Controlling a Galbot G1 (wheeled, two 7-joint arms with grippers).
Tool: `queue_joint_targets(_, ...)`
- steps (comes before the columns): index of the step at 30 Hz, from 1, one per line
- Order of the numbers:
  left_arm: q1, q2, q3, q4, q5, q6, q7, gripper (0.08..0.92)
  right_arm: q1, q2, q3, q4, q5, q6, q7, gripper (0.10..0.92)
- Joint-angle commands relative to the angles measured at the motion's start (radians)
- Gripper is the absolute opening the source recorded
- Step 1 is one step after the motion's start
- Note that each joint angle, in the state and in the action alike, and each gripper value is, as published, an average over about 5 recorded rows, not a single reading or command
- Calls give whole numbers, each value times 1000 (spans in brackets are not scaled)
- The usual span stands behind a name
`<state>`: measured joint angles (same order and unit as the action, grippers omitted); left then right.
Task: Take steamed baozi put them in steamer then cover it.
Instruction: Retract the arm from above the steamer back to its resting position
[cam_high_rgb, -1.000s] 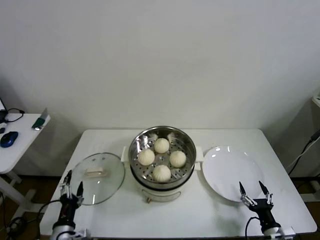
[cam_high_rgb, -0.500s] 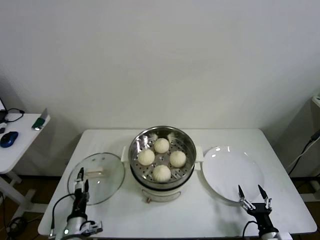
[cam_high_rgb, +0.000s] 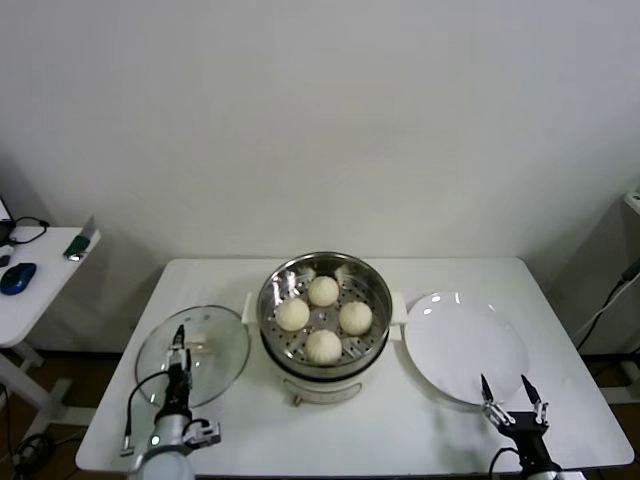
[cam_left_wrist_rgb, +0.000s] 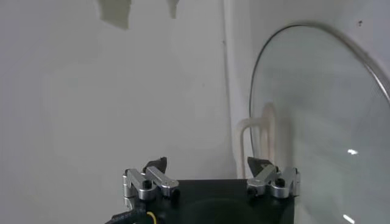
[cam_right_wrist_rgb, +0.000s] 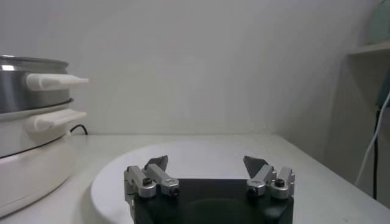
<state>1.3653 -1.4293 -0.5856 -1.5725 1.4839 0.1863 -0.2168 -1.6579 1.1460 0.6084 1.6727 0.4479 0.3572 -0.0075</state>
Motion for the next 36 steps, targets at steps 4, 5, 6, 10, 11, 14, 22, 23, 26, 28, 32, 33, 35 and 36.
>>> queue_joint_targets(4,-119,11,9,141,13,19,1,823,-18,14,11,20,-8,3,0,823)
queue_joint_targets(5,-124,13,8,148,12,19,1,823,-19,15,13,22,-9,4,0,823)
queue_joint_targets(6,-130,16,5,155,12,19,1,823,-20,16,14,23,-10,4,0,823)
queue_joint_targets(10,-149,24,-5,190,6,14,-6,823,-22,21,18,27,-13,5,0,823)
queue_joint_targets(11,-152,26,-7,196,3,12,-10,823,-23,22,19,28,-14,5,1,823)
queue_joint_targets(14,-159,29,-10,208,-8,5,-25,822,-24,25,20,30,-17,6,1,823)
queue_joint_targets(22,-158,31,-14,217,-7,-20,-33,716,-26,34,19,26,-32,7,1,823)
queue_joint_targets(23,-157,31,-14,218,-7,-23,-33,681,-26,35,19,26,-33,8,0,823)
queue_joint_targets(26,-155,30,-14,220,-8,-32,-37,595,-26,35,19,27,-36,8,0,823)
queue_joint_targets(28,-154,30,-15,221,-8,-38,-41,543,-25,35,19,28,-37,8,1,823)
queue_joint_targets(32,-154,30,-19,222,-15,-48,-53,421,-25,37,21,30,-38,10,3,823)
queue_joint_targets(33,-154,30,-20,220,-18,-49,-56,395,-25,38,21,30,-38,10,3,823)
queue_joint_targets(35,-154,31,-23,216,-27,-54,-63,335,-25,39,22,30,-39,12,4,823)
queue_joint_targets(36,-153,33,-24,213,-32,-57,-67,309,-25,40,22,31,-40,12,4,823)
